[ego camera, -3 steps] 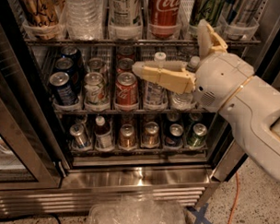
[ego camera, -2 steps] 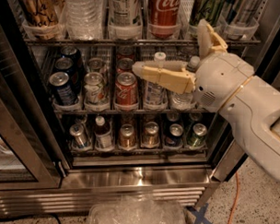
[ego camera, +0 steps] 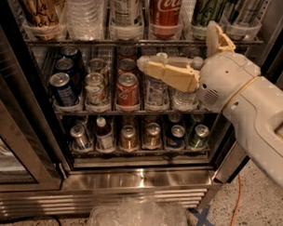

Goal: Pick coke can from top shelf of fridge

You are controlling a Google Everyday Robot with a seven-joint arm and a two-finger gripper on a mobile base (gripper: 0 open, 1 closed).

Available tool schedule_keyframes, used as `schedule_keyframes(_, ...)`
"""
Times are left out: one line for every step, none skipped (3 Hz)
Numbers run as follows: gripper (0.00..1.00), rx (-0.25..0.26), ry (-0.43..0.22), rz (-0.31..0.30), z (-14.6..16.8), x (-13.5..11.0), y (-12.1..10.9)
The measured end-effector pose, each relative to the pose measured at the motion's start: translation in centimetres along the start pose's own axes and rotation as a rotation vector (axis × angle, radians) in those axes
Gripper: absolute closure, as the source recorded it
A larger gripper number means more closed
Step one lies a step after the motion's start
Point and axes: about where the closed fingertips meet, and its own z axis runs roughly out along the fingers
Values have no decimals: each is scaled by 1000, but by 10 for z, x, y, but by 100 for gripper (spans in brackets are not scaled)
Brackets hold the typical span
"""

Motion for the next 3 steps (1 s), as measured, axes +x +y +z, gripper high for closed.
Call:
schedule_keyframes(0, 32, 8, 11, 5, -1, -4)
schedule_keyframes(0, 99, 28, 35, 18, -5, -19)
schedule_keyframes(0, 139, 16, 53, 25, -17, -30)
